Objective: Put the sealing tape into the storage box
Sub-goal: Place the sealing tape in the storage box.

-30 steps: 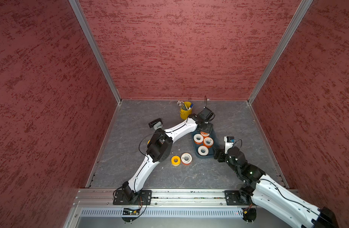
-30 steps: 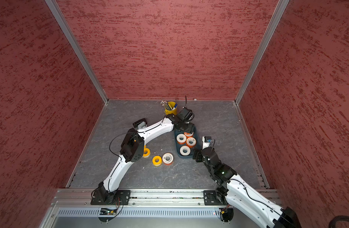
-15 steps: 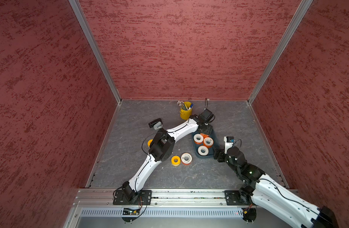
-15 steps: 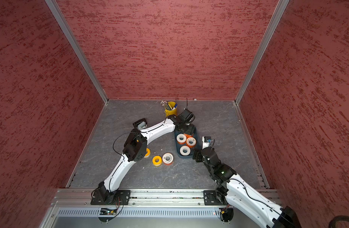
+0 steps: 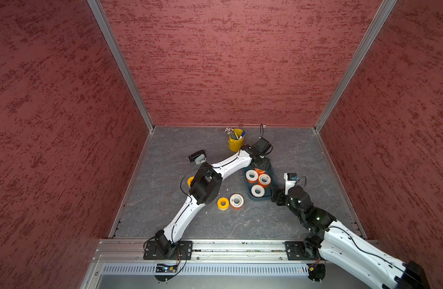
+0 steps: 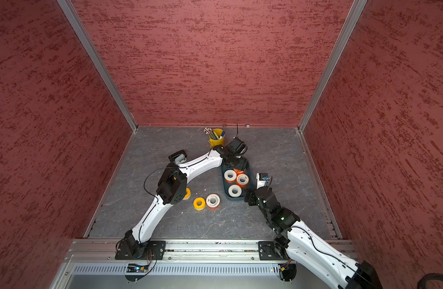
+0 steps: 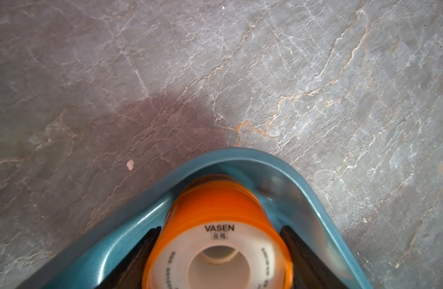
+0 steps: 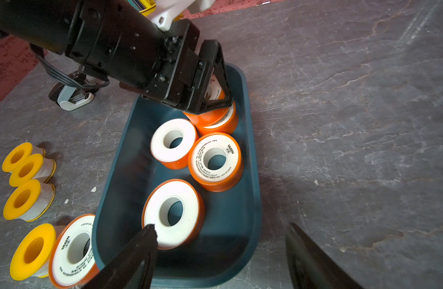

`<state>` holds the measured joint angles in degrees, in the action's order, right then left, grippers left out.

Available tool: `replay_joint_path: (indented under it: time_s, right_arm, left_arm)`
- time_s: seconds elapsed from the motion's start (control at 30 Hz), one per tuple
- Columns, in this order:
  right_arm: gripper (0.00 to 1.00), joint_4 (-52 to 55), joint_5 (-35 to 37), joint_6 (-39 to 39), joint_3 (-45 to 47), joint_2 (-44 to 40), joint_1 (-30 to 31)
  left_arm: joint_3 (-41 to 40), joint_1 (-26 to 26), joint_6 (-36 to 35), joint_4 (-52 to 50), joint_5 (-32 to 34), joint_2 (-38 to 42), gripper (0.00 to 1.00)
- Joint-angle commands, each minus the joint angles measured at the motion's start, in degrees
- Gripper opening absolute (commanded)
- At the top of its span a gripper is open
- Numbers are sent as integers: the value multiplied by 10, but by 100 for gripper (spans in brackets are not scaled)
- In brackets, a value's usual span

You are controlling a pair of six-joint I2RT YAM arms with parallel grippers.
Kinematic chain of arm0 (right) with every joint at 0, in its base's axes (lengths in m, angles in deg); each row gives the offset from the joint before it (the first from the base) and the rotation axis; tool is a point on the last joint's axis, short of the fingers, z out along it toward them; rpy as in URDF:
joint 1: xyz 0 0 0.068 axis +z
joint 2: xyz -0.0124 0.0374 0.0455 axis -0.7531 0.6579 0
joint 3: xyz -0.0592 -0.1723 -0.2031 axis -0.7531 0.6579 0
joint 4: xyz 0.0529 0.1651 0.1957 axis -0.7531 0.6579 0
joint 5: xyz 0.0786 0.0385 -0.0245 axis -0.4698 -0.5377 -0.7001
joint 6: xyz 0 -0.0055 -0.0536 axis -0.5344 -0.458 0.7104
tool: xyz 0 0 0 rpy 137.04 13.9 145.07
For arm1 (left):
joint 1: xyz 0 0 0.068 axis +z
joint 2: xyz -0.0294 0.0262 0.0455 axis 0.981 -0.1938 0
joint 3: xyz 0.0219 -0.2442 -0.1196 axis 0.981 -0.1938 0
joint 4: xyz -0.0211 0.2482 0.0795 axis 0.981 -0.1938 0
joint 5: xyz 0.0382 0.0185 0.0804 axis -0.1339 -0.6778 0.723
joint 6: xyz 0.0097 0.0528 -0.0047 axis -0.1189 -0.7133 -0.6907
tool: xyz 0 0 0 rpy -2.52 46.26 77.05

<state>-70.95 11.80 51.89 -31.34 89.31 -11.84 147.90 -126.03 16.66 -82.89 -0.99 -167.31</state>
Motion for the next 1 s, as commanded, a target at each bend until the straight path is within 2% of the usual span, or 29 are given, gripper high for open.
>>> replay_joint_path:
  time_s: [0.0,0.2,0.47,0.83,0.97]
  right_arm:
    - [82,-16,1,1,-6,-1,-1]
    - [82,-16,1,0,-6,-1,-1]
    - [82,-15,1,0,-7,-2,-1]
    - [83,-14,1,-1,-6,-4,-1]
    - [83,-14,1,-1,-5,-3,-1]
  left_arm:
    - [19,3,-10,2,0,-15,80]
    - [22,3,-15,2,-3,-9,88]
    - [7,0,-22,5,6,30,88]
    - [-90,1,-29,21,39,177,88]
    - [-160,4,-28,31,58,256,88]
